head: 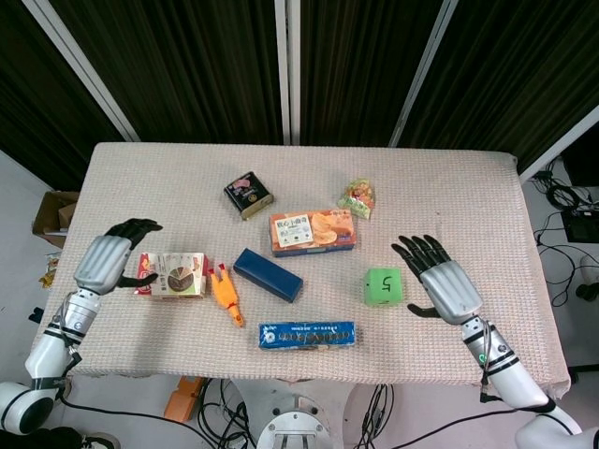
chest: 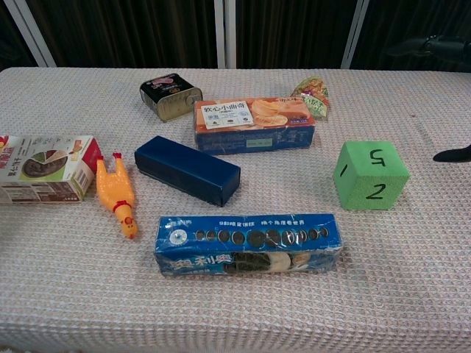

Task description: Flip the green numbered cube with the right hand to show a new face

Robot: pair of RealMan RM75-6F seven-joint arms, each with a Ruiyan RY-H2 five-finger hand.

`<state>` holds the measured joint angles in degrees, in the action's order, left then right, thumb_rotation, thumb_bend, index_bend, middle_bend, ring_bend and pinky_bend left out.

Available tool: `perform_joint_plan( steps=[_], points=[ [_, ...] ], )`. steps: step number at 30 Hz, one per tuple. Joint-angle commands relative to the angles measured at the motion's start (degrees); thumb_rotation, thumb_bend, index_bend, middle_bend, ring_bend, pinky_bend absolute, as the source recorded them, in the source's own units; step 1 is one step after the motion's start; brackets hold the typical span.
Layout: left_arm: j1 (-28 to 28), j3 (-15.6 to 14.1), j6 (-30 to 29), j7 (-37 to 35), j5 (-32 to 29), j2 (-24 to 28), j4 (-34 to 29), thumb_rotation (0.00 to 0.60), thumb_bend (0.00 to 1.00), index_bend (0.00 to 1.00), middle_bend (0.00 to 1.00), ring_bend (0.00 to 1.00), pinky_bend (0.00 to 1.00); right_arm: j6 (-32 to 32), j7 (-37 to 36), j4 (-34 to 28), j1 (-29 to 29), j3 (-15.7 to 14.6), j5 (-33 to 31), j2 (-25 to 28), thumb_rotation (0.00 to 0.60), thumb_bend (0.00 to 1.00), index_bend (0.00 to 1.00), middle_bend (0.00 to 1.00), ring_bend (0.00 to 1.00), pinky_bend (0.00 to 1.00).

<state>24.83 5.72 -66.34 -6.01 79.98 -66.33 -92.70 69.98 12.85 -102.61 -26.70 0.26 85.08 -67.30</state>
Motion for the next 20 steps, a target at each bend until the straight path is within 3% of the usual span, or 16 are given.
perform_joint_plan(
  steps=[1, 3, 6, 13, 20],
  points=[
    [-0.5, -0.2, -1.0, 0.1, 0.6, 0.3, -0.3, 0.600, 0.18, 0.22, 0.18, 0.14, 0.22, 6.1, 41.7, -12.0, 2.4, 0.0, -12.0, 1.8, 0.600, 0.00, 0.00, 0.00, 0.00, 0.00],
    [-1.0, -0.3, -2.2, 0.6, 1.3, 0.5, -0.6, 0.600, 0.17, 0.22, 0.18, 0.14, 0.22, 9.5, 45.1, -12.3, 4.1, -0.6, -12.0, 0.3, 0.600, 0.00, 0.00, 0.00, 0.00, 0.00],
    [-2.5, -0.9, -5.5, 3.0, 2.9, 1.0, -1.6, 0.600, 0.17, 0.22, 0.18, 0.14, 0.22, 13.4, 42.1, -11.5, 7.8, -2.5, -9.9, -0.2, 0.600, 0.00, 0.00, 0.00, 0.00, 0.00],
    [-14.0, -6.0, -24.5, 19.4, 10.7, 0.7, 2.3, 0.600, 0.17, 0.19, 0.16, 0.11, 0.21, 21.0, 23.9, -3.3, 17.3, -7.6, -3.6, 2.4, 0.600, 0.00, 0.00, 0.00, 0.00, 0.00],
    [-22.7, -9.5, -33.3, 18.0, 11.8, -0.1, 8.8, 0.555, 0.16, 0.16, 0.14, 0.09, 0.21, 25.4, 6.3, 7.3, 22.2, -8.0, 1.5, 2.0, 0.600, 0.00, 0.00, 0.00, 0.00, 0.00]
  ],
)
